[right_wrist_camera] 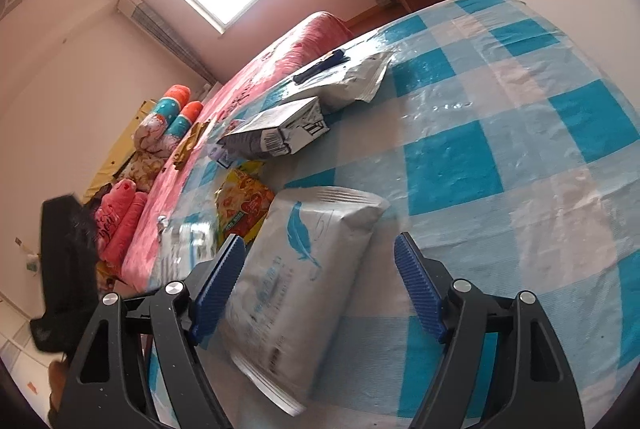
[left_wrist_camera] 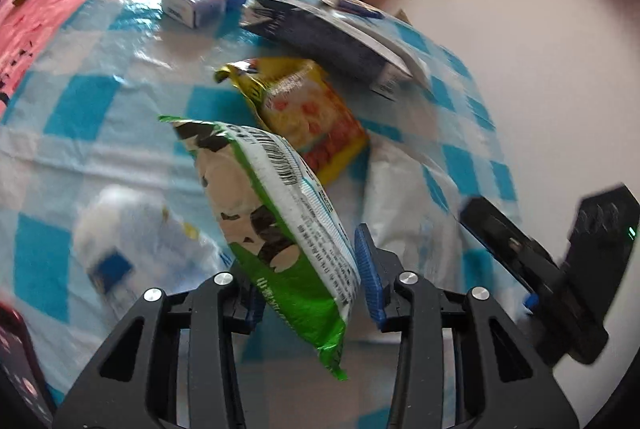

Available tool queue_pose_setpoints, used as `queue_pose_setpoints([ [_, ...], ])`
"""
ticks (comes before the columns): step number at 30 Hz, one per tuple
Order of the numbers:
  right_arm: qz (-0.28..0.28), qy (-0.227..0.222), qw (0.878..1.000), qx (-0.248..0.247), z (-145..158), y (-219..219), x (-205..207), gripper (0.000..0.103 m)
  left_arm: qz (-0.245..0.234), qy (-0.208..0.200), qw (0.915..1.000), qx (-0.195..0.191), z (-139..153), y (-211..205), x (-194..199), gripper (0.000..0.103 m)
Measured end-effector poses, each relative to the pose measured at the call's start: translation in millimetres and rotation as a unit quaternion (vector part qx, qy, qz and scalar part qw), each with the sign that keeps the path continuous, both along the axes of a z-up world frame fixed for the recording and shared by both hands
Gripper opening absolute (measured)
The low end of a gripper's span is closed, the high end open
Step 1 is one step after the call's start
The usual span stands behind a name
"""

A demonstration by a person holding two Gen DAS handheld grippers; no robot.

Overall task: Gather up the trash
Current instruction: 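Grasp the green snack bag with the left tool and lift it, then grasp the white wet-wipe pack with the right tool while the left tool holds the green bag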

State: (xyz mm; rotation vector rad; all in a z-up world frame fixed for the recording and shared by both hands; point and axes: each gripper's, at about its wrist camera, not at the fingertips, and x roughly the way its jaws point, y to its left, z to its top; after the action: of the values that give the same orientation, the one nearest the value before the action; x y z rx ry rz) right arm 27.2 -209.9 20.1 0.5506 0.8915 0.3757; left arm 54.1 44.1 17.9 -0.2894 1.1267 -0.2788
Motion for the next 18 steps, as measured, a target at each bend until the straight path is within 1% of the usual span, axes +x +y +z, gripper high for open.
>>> queue_pose_setpoints([
  [2,0.001,-0.002,1.0,-0.016,1,5,1,0.078,-0.003,-0.013,0.9998,0.012,3,-4,-10,0.036],
  [4,0.004,-0.007,0.999,-0.044,2,12,2,0.082,0.0,-0.027,0.9994,0.023,7,-5,-18,0.034],
  [6,0.006,-0.009,0.998,-0.063,2,17,2,0.085,0.005,-0.035,0.9991,0.024,11,-1,-23,0.032],
  [7,0.008,-0.009,0.998,-0.068,2,20,2,0.088,0.008,-0.04,0.9988,0.029,13,0,-25,0.031],
  [9,0.013,-0.011,0.996,-0.083,2,26,3,0.089,0.013,-0.048,0.9981,0.037,16,5,-29,0.029],
  [11,0.018,-0.013,0.996,-0.087,2,32,5,0.09,0.016,-0.05,0.9979,0.037,18,9,-30,0.028],
  [12,0.02,-0.014,0.996,-0.085,2,33,6,0.094,0.016,-0.051,0.9979,0.037,20,14,-33,0.027],
  [14,0.026,-0.015,0.996,-0.089,1,38,9,0.094,0.015,-0.055,0.9975,0.043,22,18,-37,0.027],
  [16,0.031,-0.016,0.994,-0.103,1,43,12,0.094,0.016,-0.055,0.9972,0.047,22,17,-38,0.027],
  [18,0.034,-0.017,0.992,-0.124,2,50,13,0.094,0.018,-0.054,0.9974,0.044,22,20,-38,0.027],
])
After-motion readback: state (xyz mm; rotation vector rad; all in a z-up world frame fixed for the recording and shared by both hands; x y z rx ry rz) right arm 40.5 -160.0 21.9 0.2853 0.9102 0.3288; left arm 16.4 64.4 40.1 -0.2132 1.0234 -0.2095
